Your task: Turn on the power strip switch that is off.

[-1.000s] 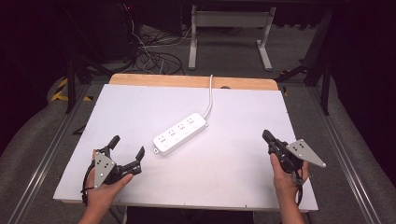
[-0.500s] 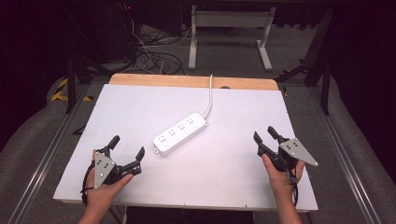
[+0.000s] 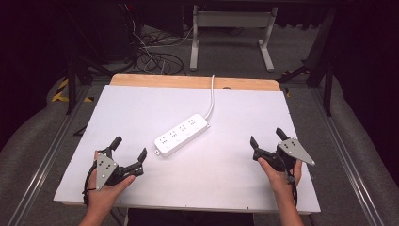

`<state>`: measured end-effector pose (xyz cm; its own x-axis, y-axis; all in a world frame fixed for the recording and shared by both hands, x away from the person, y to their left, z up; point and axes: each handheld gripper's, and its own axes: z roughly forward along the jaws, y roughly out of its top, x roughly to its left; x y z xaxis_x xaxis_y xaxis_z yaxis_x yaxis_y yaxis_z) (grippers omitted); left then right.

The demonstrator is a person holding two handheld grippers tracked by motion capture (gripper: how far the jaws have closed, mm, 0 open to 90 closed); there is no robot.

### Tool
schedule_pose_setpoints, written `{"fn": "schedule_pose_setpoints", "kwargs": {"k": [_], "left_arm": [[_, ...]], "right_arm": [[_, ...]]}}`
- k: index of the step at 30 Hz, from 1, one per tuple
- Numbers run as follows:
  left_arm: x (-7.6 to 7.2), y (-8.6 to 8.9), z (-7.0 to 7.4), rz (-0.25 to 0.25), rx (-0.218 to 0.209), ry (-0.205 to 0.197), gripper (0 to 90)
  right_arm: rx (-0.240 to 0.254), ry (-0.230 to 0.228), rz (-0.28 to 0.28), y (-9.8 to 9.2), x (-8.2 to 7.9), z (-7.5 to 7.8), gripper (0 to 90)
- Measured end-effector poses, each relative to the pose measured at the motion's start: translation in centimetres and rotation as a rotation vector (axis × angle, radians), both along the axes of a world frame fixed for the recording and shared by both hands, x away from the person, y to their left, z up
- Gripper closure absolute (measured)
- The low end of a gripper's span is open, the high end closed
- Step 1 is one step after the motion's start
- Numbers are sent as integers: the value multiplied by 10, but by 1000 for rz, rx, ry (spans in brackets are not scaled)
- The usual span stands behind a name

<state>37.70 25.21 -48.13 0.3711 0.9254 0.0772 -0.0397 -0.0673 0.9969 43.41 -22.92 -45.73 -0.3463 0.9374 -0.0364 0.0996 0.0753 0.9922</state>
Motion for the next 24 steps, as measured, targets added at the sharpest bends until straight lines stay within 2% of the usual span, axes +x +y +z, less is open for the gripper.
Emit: {"fn": "schedule_pose_setpoints", "kwargs": {"k": [12,24], "left_arm": [[1,1,0,1,-1,0,82],[6,-5,0,-13,-13,2,82]], "right_arm": [[-24,12,7,2,1,-3,61],[-45,18,12,0,-5,-4,73]]}}
